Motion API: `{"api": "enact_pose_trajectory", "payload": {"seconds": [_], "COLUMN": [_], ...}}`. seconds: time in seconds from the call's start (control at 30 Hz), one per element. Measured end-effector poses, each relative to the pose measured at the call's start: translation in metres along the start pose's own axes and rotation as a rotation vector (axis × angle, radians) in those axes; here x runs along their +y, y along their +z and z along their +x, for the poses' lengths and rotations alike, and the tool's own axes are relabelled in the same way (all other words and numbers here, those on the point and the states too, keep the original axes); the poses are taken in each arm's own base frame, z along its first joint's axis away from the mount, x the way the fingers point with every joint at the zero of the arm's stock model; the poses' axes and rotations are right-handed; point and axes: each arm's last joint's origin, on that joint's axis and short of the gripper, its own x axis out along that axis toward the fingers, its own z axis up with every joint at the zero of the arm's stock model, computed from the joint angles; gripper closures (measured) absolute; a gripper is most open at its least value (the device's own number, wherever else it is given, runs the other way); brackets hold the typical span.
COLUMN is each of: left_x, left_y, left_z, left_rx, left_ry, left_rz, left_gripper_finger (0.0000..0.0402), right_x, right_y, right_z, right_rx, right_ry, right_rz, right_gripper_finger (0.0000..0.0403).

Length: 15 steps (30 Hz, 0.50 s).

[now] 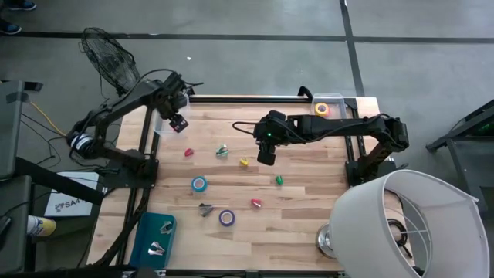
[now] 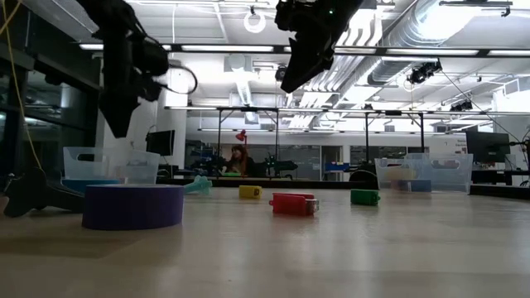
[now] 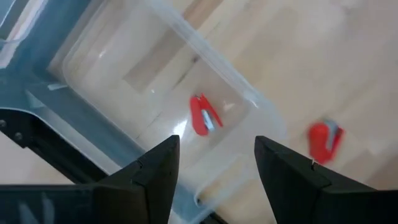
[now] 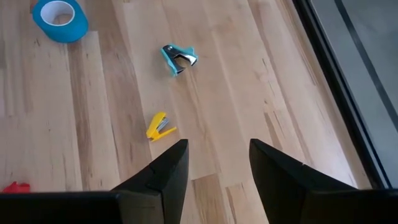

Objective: Pick and place Stapler, Stapler remover, tape
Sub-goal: Put the left red stapler into the left transparent bin

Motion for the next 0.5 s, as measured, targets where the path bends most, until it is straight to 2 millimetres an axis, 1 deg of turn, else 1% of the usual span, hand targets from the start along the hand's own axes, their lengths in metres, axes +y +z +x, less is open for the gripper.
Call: {"api": "enact_pose_trajectory", "payload": {"seconds": [0.13,0.2,0.3,0.4,0.5], "left_x": [-0.013,-0.023,-0.039,-0.055,-0.071], "left_y": [-0.013,-0.019,-0.027,-0.035,-0.043], "left_z": [-0.022,-0.034,-0.047,-0.049,-0.038], "left_rx": [-0.057,-0.113,-0.177,-0.204,-0.171], "left_ry": [-0.006,-0.004,-0.015,-0.037,-0.057], "left_rz": [0.008,0.013,0.068,0.116,0.15], "left_gripper_finger": [0.0197,0.0197,0.0197,0.0197,0.0197], "right_x": [0.0,0.0,0.0,0.0,0.0], "right_y": [0.0,0.0,0.0,0.0,0.0], "right_z": [0.0,0.0,0.0,0.0,0.0], "right_rx": [0.0,0.0,0.0,0.0,-0.001], "right_ry": [0.003,0.003,0.004,0.004,0.007], "right_rz": [0.0,0.0,-0.008,-0.01,-0.016], "right_gripper_finger": [0.0242,0.0242,0.0242,0.0242,0.0242]}}
